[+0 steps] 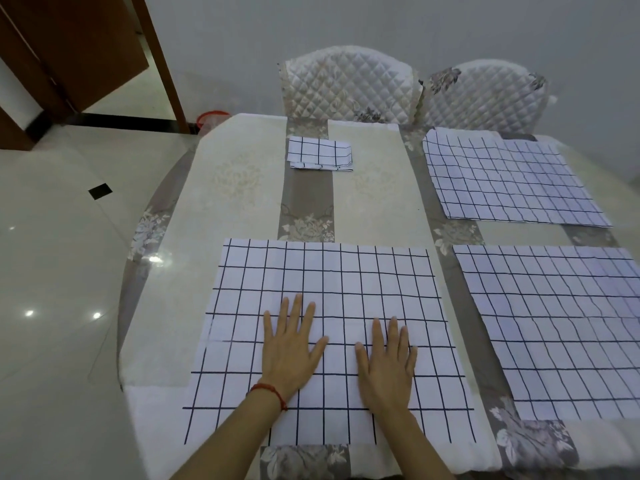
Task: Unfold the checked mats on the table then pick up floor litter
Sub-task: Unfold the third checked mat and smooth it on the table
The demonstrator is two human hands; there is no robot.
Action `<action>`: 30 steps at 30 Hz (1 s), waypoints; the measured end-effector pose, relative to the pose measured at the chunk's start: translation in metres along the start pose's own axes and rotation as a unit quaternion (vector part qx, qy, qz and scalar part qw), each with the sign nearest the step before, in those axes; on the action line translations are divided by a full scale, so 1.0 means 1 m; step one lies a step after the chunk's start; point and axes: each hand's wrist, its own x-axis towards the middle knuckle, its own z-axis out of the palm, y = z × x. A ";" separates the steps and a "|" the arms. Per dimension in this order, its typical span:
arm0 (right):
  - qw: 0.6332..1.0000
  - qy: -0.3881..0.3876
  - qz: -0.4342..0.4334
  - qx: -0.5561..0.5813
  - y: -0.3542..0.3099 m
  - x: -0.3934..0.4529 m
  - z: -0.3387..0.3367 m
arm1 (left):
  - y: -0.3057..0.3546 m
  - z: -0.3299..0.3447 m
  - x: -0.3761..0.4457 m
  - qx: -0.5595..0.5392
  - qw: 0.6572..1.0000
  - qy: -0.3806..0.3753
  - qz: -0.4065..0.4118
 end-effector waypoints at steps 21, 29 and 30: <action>0.978 -0.038 -0.206 0.004 -0.047 0.059 0.011 | 0.004 -0.003 -0.002 0.001 1.000 0.021 -0.015; 1.000 -0.011 -0.002 -0.027 0.046 0.137 -0.031 | 0.003 -0.004 -0.001 0.018 0.999 0.035 -0.017; 0.999 -0.009 0.027 -0.024 0.052 0.136 -0.038 | 0.002 -0.004 -0.001 0.013 0.999 0.037 -0.016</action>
